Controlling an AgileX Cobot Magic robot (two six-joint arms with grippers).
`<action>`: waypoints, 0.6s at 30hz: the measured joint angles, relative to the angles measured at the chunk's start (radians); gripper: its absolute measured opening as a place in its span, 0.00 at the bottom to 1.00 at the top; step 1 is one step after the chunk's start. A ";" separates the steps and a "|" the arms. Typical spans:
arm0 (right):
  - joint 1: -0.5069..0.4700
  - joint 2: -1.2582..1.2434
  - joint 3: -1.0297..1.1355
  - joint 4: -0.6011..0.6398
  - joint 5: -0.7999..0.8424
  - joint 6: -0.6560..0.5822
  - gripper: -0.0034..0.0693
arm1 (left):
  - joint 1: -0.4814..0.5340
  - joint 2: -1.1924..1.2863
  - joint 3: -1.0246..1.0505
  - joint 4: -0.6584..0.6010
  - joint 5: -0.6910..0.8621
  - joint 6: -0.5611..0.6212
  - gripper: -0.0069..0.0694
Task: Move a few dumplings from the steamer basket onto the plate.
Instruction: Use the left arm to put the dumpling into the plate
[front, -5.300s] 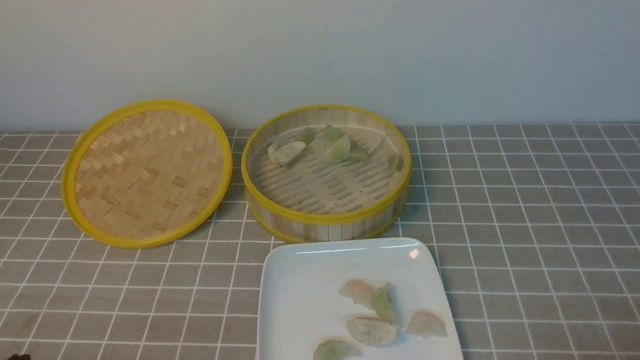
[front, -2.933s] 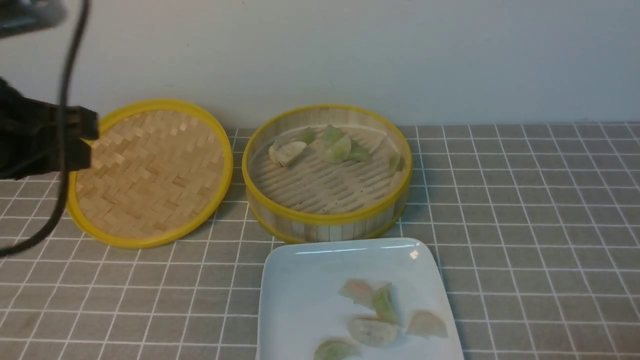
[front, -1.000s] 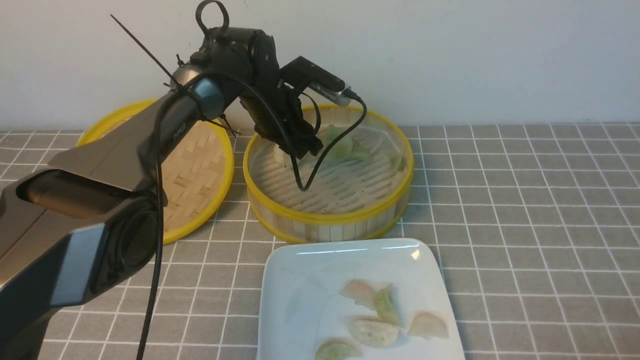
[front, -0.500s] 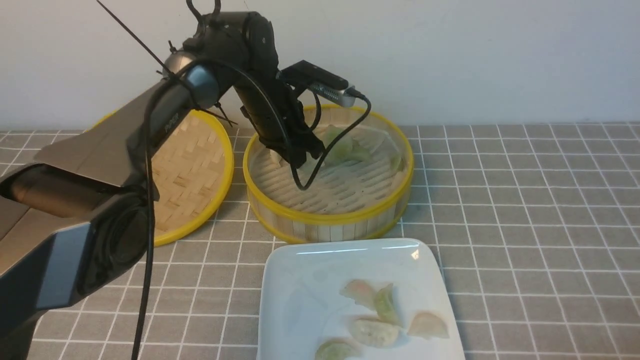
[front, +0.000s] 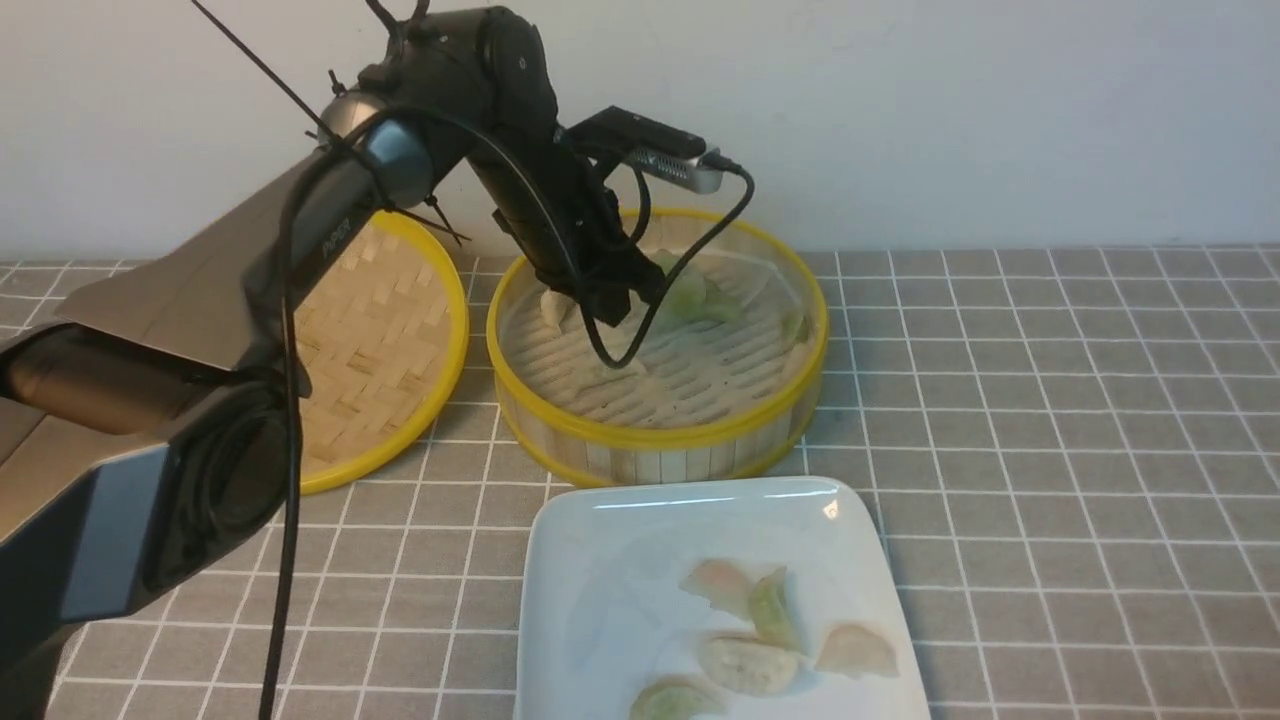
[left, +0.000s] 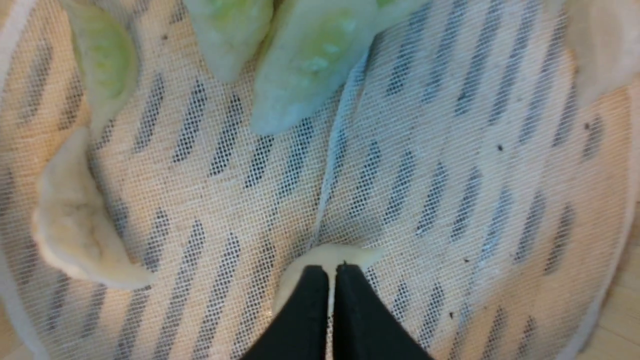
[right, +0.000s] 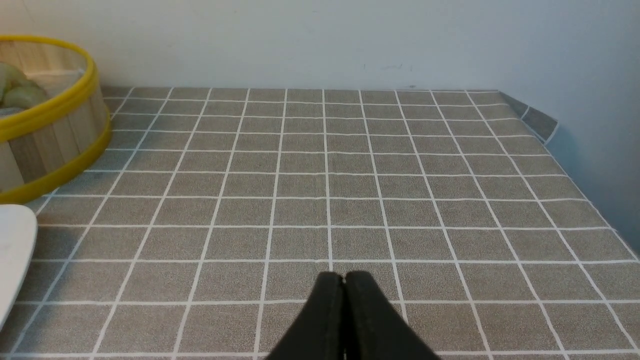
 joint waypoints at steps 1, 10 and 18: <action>0.000 0.000 0.000 0.000 0.000 0.000 0.03 | 0.000 -0.007 0.000 -0.003 0.001 0.001 0.08; 0.000 0.000 0.000 0.000 0.000 0.000 0.03 | 0.000 0.003 0.000 0.017 0.002 -0.003 0.18; 0.000 0.000 0.000 0.000 0.000 0.000 0.03 | 0.000 0.028 0.001 0.023 0.002 -0.041 0.67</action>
